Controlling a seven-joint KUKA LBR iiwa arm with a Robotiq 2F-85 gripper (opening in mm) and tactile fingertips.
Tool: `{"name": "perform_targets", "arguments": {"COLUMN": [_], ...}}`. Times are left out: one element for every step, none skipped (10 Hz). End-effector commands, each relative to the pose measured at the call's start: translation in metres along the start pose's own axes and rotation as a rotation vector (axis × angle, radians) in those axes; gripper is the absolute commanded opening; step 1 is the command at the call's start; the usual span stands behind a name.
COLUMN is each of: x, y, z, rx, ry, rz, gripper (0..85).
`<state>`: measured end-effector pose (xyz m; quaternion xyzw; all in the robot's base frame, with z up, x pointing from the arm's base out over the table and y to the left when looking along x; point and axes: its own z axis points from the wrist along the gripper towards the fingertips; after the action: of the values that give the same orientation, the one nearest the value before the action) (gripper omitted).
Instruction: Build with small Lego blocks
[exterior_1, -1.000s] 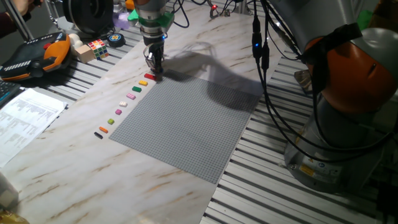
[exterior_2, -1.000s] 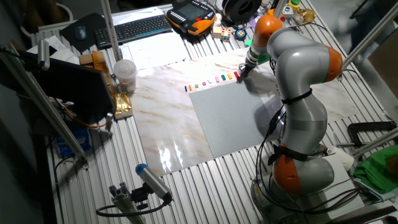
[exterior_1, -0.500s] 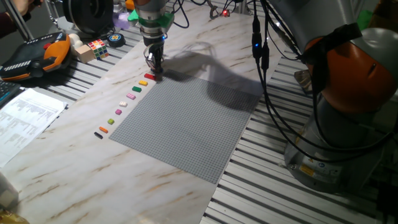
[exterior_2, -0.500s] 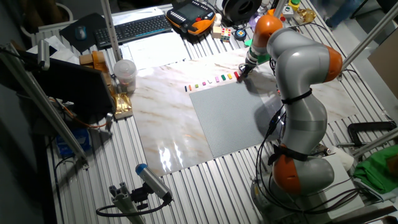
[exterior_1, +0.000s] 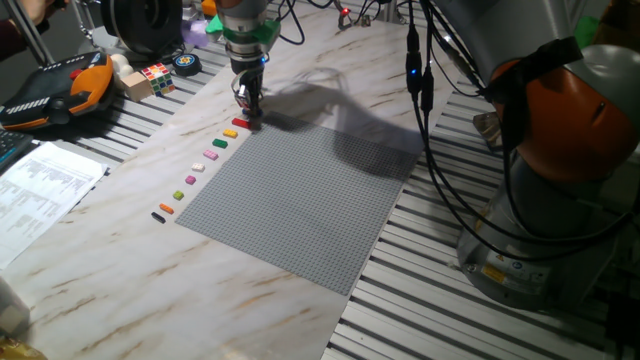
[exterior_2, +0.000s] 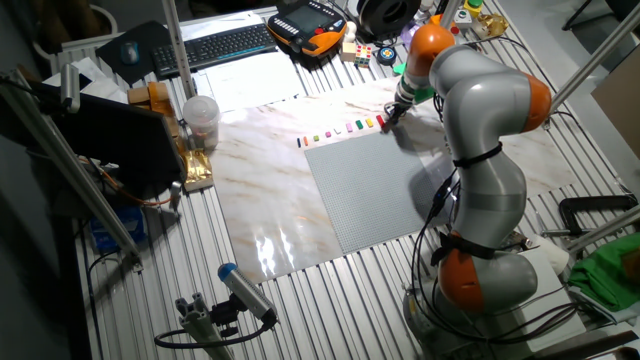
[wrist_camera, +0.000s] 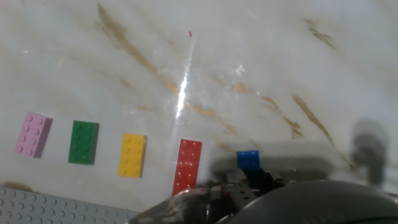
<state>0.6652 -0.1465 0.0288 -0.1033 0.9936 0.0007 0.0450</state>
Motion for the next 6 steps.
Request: {"name": "perform_targets", "arguments": {"x": [0.0,0.0004,0.0004,0.0001,-0.0001,0.0], "y": [0.0002,0.0007,0.0011,0.0012,0.0011,0.001], "z": [-0.0021,-0.0061,-0.0084,-0.008,-0.0075,-0.0077], "rx": [0.004,0.01,0.015,0.017,0.016,0.017], "ry": [0.001,0.002,0.003,0.0,-0.005,-0.008], "rz": [0.0,0.004,0.005,0.005,0.009,0.011], "gripper": [3.7,0.7,0.7,0.7,2.7,7.3]}}
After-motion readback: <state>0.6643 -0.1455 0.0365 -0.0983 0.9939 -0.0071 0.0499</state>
